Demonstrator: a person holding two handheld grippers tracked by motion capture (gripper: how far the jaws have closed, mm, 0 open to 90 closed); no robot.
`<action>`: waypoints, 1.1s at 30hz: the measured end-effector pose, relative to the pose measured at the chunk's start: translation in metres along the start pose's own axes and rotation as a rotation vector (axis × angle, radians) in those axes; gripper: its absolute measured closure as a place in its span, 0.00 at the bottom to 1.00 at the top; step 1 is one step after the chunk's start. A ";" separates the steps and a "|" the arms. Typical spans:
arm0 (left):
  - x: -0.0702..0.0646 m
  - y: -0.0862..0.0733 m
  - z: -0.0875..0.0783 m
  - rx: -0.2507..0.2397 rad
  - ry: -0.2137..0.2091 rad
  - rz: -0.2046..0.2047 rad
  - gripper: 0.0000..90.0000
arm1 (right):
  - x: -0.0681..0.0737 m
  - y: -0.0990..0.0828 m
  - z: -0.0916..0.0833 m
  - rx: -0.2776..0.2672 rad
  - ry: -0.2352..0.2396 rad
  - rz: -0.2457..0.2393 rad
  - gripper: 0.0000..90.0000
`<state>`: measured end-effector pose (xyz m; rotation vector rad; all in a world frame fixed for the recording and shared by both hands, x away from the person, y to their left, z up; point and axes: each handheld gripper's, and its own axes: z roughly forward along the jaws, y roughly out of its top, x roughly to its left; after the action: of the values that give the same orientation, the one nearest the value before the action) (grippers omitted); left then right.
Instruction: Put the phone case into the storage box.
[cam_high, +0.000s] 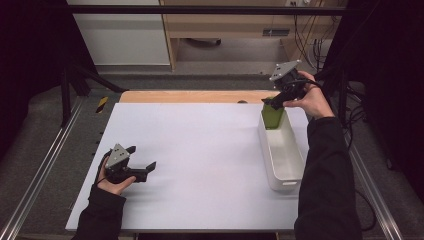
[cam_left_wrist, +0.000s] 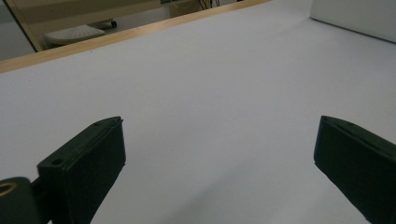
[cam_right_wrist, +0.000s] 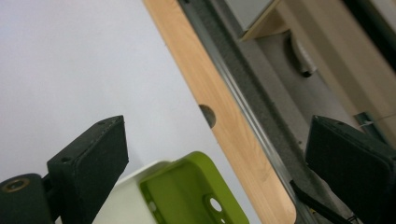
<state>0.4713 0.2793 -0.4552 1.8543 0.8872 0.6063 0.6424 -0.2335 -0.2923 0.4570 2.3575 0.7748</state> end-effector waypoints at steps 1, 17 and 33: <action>0.000 0.000 0.000 -0.002 0.000 -0.002 0.02 | 0.002 0.001 -0.003 -0.008 -0.010 0.015 0.05; 0.000 0.001 -0.002 -0.011 -0.008 -0.018 0.01 | 0.037 0.012 -0.036 -0.174 -0.103 0.183 0.00; -0.001 0.002 -0.004 -0.028 -0.030 -0.021 0.01 | 0.068 -0.010 -0.061 -0.290 -0.145 0.351 0.00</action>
<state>0.4683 0.2808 -0.4520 1.8222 0.8736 0.5742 0.5505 -0.2337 -0.2896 0.7828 2.0128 1.1819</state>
